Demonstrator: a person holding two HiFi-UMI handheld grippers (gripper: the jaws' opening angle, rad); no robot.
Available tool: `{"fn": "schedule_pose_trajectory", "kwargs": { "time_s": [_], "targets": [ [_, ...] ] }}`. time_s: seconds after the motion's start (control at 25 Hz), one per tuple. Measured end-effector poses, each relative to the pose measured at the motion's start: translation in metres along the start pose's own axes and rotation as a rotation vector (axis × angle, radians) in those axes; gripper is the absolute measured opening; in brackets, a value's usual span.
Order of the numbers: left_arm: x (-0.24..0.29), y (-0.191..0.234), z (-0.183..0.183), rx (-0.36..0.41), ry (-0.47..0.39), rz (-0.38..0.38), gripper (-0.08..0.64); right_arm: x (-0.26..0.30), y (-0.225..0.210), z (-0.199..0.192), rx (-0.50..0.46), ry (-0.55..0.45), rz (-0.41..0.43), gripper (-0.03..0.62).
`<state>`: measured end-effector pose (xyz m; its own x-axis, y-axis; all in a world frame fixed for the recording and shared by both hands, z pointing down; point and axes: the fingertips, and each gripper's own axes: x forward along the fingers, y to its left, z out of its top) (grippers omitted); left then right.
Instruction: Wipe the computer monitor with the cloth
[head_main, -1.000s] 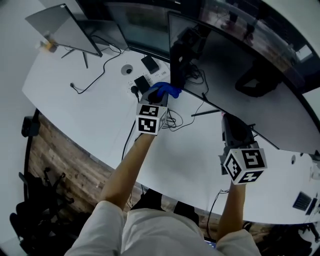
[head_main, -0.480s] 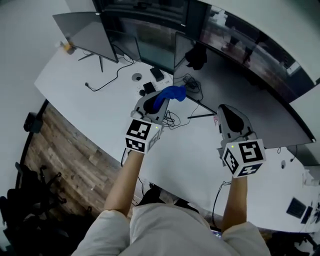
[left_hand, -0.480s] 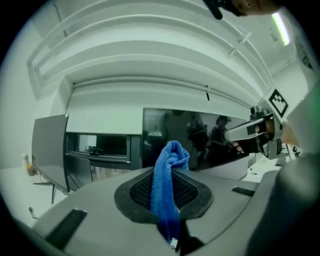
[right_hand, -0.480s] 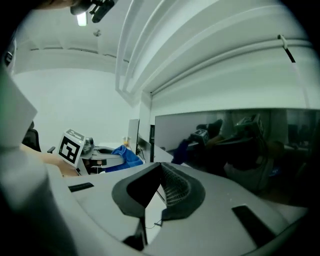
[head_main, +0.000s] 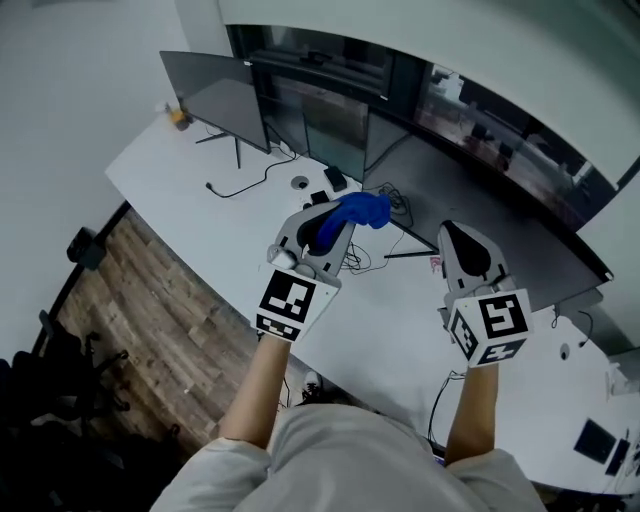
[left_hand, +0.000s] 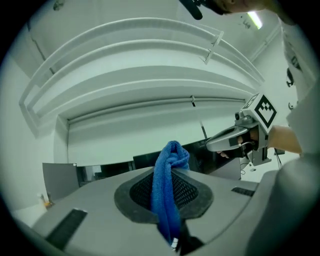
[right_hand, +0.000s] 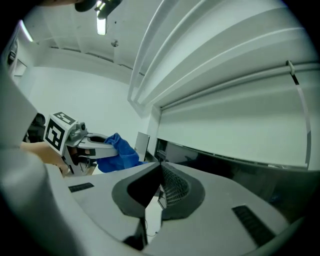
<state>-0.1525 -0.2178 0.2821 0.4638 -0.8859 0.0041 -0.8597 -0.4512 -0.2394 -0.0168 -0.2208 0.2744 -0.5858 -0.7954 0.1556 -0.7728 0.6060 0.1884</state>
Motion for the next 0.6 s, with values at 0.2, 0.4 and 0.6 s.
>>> {"fn": "schedule_pose_trajectory", "kwargs": {
  "time_s": [0.2, 0.4, 0.6],
  "targets": [
    [-0.028, 0.001, 0.026, 0.049, -0.019, 0.012, 0.055, -0.009, 0.020, 0.020, -0.036, -0.031, 0.015, 0.012],
    [-0.042, -0.002, 0.034, 0.067, -0.021, 0.010, 0.055, -0.015, 0.026, 0.017, -0.057, -0.002, 0.006, 0.011],
    [-0.046, -0.002, 0.038, 0.061, -0.033, 0.022, 0.055, -0.018, 0.029, 0.015, -0.069, 0.005, 0.003, 0.011]
  ]
}}
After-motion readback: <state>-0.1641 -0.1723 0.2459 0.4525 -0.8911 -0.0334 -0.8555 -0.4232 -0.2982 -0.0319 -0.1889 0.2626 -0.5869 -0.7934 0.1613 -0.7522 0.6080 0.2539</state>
